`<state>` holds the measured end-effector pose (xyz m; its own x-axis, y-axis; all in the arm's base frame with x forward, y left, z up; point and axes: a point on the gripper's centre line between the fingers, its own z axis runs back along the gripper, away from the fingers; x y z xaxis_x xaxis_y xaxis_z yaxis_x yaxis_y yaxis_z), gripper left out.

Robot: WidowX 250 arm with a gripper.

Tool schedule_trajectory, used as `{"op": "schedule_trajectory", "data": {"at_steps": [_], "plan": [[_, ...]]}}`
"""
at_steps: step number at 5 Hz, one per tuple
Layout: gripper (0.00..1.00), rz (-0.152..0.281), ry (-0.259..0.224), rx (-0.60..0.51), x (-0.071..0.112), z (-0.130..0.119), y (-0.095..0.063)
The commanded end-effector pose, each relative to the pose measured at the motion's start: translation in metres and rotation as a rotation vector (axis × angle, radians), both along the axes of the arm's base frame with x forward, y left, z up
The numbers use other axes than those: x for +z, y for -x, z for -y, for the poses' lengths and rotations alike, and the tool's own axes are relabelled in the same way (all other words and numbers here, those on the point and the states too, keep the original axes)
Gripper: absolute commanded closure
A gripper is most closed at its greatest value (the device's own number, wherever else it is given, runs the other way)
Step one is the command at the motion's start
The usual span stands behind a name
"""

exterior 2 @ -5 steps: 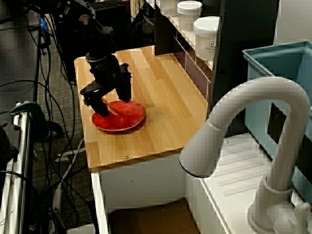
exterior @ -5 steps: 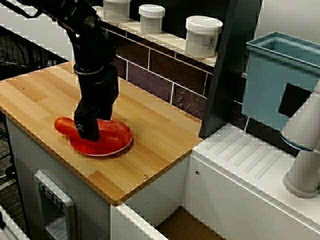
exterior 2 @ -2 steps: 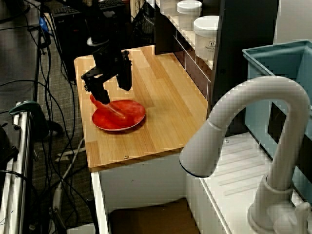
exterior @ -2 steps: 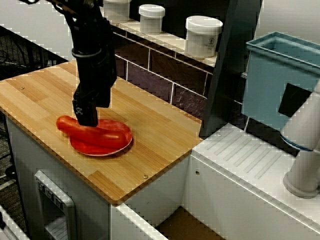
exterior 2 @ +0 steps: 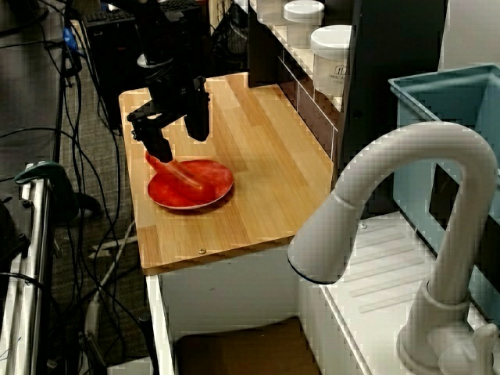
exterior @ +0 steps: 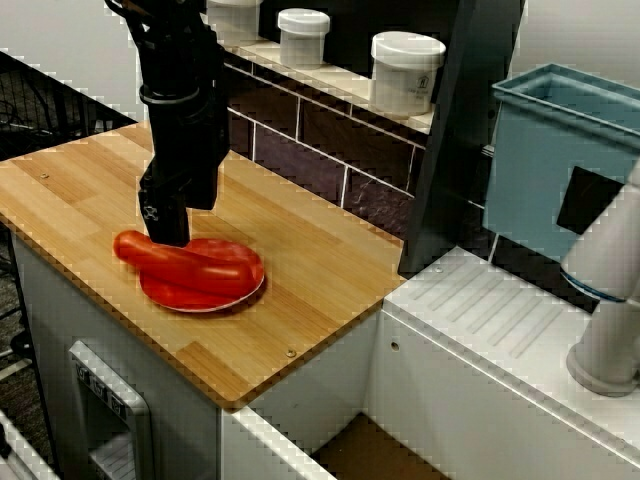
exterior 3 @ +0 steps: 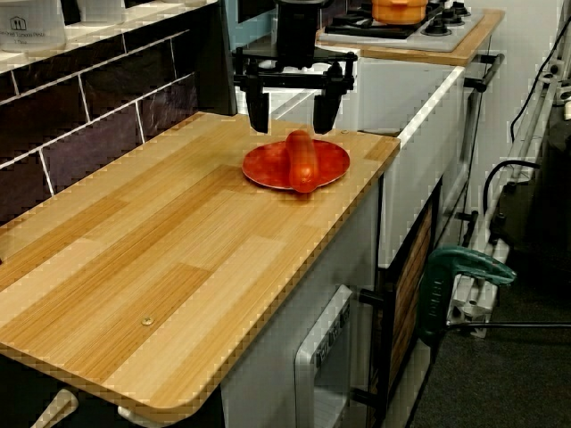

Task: Put the object on the plate

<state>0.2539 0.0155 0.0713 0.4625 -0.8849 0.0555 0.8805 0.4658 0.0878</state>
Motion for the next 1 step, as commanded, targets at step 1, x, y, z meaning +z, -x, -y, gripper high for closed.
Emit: {"op": "schedule_trajectory", "data": {"at_steps": [1], "plan": [[0.00,0.064,-0.006,0.002,0.0162,-0.0034,-0.0055]]}}
